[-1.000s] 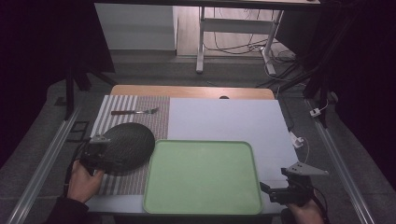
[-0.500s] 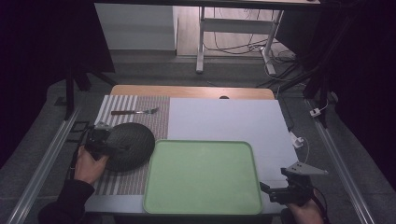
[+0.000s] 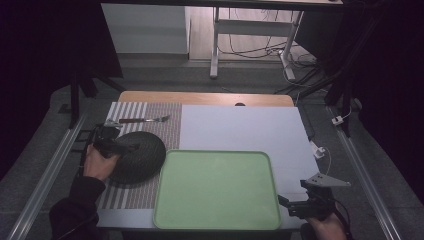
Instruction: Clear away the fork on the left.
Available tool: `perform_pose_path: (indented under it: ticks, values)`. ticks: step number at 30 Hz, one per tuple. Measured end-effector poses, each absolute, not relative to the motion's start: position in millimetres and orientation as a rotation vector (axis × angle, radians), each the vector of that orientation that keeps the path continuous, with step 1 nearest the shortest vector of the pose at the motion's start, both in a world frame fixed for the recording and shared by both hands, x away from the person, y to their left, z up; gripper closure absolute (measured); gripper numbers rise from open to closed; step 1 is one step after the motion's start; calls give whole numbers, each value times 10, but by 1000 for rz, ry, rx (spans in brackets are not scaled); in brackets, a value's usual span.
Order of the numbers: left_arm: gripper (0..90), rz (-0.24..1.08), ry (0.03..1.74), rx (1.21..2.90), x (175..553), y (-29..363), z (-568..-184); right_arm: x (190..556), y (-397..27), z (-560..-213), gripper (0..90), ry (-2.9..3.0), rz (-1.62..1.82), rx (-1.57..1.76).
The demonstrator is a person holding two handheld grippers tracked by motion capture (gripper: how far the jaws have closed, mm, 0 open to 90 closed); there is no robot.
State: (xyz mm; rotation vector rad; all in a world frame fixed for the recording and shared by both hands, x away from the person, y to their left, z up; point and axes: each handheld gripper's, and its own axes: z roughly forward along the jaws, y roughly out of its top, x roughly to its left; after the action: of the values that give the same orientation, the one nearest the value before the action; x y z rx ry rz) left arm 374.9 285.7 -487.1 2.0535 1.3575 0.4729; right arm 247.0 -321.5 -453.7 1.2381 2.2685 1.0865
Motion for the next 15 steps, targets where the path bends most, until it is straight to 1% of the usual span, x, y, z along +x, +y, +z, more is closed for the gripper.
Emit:
perform_pose_path:
  ticks: [10, 15]
  values:
    - [6, 445, 1387, 2035, 4026, 2961, -4899, 2477, -3217, -4539, 1, 2274, 1086, 1238]
    - [52, 460, 1430, 2046, 4186, 3000, -4955, 2483, -3214, -4541, 1, 2277, 1087, 1242]
